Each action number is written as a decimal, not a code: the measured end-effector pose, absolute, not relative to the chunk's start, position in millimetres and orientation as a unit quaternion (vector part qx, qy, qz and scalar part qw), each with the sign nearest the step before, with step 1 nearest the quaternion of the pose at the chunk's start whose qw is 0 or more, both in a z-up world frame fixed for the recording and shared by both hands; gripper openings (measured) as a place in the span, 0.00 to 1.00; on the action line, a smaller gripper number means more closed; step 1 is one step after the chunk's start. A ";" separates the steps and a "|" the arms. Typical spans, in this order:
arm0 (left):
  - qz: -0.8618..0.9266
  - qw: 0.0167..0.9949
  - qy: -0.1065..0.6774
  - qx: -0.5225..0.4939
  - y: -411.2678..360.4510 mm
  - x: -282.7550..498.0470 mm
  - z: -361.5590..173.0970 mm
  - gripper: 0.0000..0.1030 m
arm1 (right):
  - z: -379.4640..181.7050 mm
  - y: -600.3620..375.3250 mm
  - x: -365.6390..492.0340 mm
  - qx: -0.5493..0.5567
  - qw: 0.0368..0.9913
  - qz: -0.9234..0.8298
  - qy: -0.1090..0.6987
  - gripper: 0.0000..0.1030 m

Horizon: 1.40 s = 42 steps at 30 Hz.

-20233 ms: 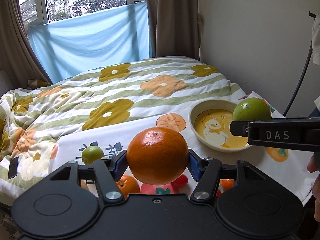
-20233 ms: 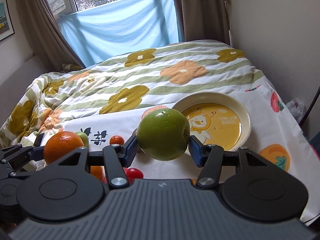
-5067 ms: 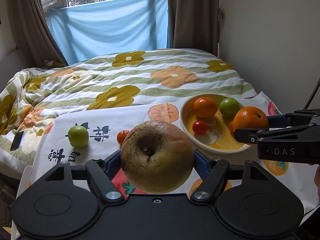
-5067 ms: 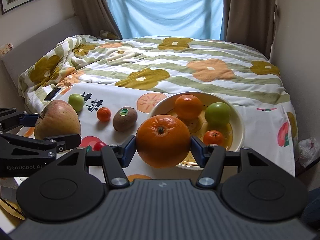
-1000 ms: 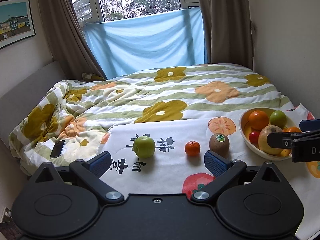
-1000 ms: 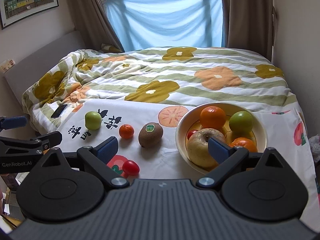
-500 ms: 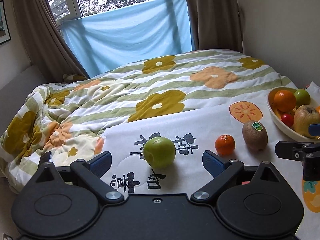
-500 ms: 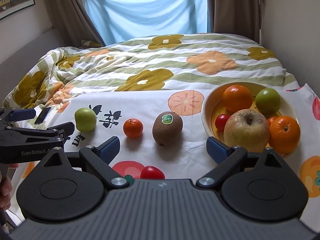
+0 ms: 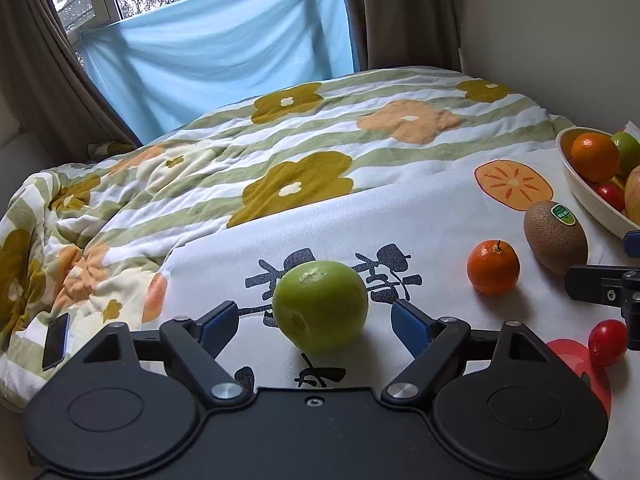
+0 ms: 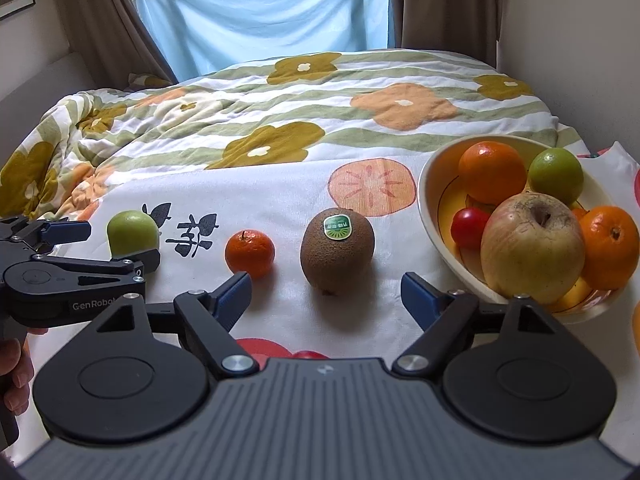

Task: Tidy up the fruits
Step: 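Grasp the green apple with the left gripper while the right grasps the kiwi, then carry the green apple into the bowl and release while the right places the kiwi there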

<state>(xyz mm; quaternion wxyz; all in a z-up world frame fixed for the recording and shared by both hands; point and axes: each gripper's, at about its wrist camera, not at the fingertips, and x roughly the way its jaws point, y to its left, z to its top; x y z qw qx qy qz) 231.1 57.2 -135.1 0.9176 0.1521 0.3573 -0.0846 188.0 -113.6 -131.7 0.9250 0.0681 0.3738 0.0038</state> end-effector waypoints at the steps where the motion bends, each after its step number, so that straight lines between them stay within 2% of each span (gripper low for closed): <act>1: -0.086 0.918 0.357 0.152 57.4 232.1 -136.4 0.83 | -133.4 -113.1 189.9 0.067 0.925 0.002 0.374 0.94; 4: -0.092 0.915 0.362 0.152 59.1 238.0 -141.0 0.69 | -137.3 -111.5 195.2 0.067 0.925 -0.004 0.374 0.93; 5: -0.094 0.914 0.365 0.152 59.2 239.2 -142.2 0.60 | -138.6 -111.3 197.5 0.066 0.925 -0.006 0.374 0.92; 6: -0.098 0.913 0.366 0.151 59.5 240.8 -143.1 0.58 | -139.8 -111.9 199.8 0.067 0.925 -0.007 0.375 0.90; 9: -0.101 0.913 0.366 0.150 60.1 241.6 -142.8 0.58 | -141.9 -111.8 205.6 0.068 0.924 -0.009 0.376 0.85; 14: -0.106 0.912 0.368 0.149 61.6 239.8 -141.8 0.58 | -145.2 -110.4 213.1 0.064 0.925 -0.011 0.374 0.83; 20: -0.109 0.911 0.365 0.157 59.9 235.0 -142.0 0.58 | -151.1 -109.8 222.4 0.063 0.926 -0.011 0.371 0.74; 26: -0.105 0.911 0.366 0.156 59.2 229.9 -140.6 0.58 | -156.5 -108.9 228.6 0.060 0.925 -0.010 0.374 0.73; 28: -0.103 0.912 0.365 0.156 59.0 227.4 -138.9 0.58 | -157.7 -108.0 229.2 0.054 0.925 -0.010 0.375 0.68; 29: -0.102 0.913 0.364 0.156 58.7 225.9 -137.8 0.58 | -158.1 -107.6 229.5 0.048 0.926 -0.012 0.375 0.60; 30: -0.101 0.913 0.363 0.156 58.4 223.8 -136.5 0.58 | -157.7 -108.0 229.6 0.043 0.926 -0.010 0.374 0.59; 42: -0.073 0.920 0.361 0.134 46.7 195.7 -110.1 0.58 | -132.0 -122.2 209.7 0.051 0.929 0.022 0.366 0.58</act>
